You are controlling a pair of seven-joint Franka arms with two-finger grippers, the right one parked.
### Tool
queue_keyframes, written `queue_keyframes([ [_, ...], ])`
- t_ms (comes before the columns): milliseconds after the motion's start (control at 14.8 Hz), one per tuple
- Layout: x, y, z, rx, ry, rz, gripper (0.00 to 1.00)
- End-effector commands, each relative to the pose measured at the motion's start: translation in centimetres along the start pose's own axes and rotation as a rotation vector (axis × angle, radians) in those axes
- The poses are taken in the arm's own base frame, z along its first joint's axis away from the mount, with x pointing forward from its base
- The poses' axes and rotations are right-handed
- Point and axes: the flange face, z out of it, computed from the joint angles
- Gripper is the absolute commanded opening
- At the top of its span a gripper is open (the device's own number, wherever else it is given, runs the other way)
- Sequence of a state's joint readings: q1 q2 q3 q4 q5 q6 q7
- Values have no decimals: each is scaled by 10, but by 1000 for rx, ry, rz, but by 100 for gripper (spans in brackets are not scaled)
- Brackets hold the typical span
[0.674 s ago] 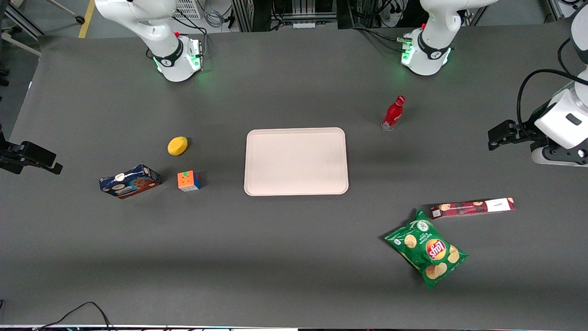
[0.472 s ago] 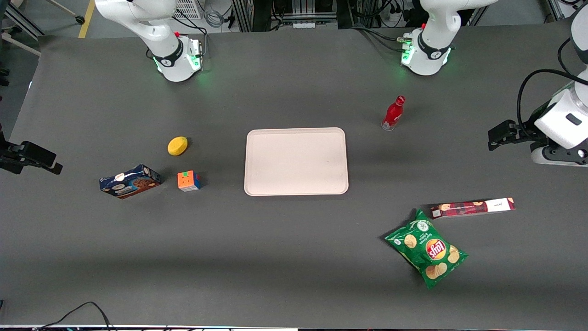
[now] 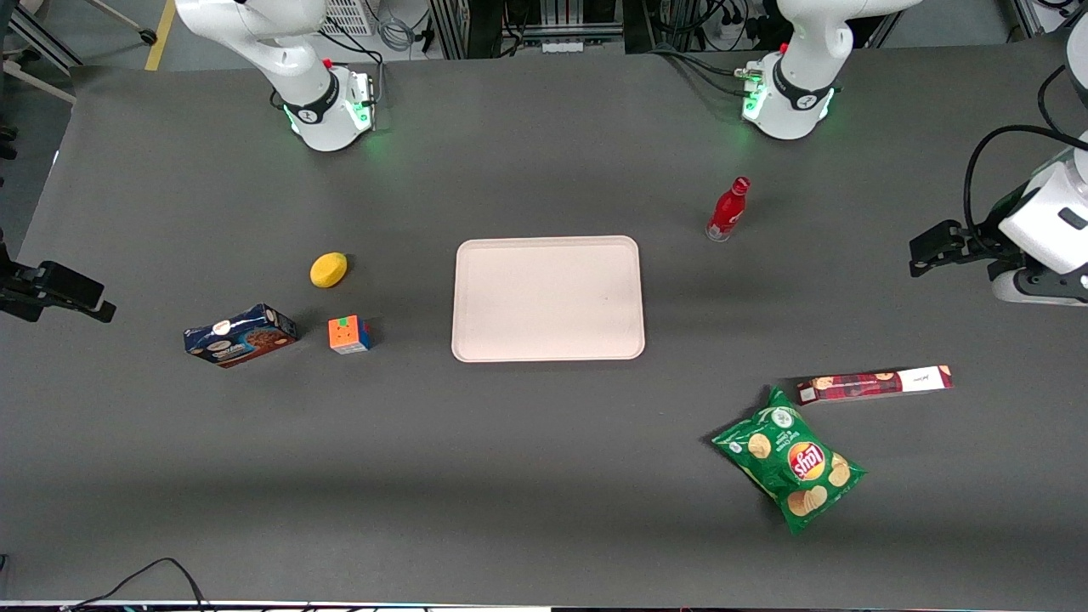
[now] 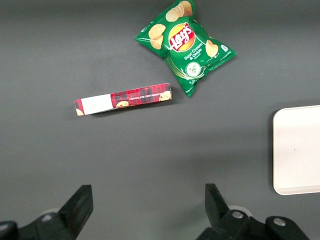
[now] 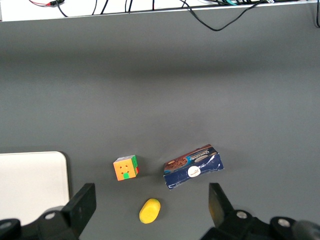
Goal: Place red cookie box on tray
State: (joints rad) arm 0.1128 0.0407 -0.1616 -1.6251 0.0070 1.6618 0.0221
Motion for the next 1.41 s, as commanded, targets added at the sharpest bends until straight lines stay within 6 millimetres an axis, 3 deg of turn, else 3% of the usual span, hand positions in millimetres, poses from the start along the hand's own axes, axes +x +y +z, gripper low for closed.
queue_keyframes([
  [0, 1, -2, -4, 0, -8, 4, 100],
  [202, 3, -9, 2, 45, -25, 104, 100],
  [741, 16, -30, 19, 126, -67, 744, 100],
  [1078, 36, -58, 51, 101, -59, 1095, 100],
  [1347, 51, -70, 91, 38, -49, 1144, 100],
])
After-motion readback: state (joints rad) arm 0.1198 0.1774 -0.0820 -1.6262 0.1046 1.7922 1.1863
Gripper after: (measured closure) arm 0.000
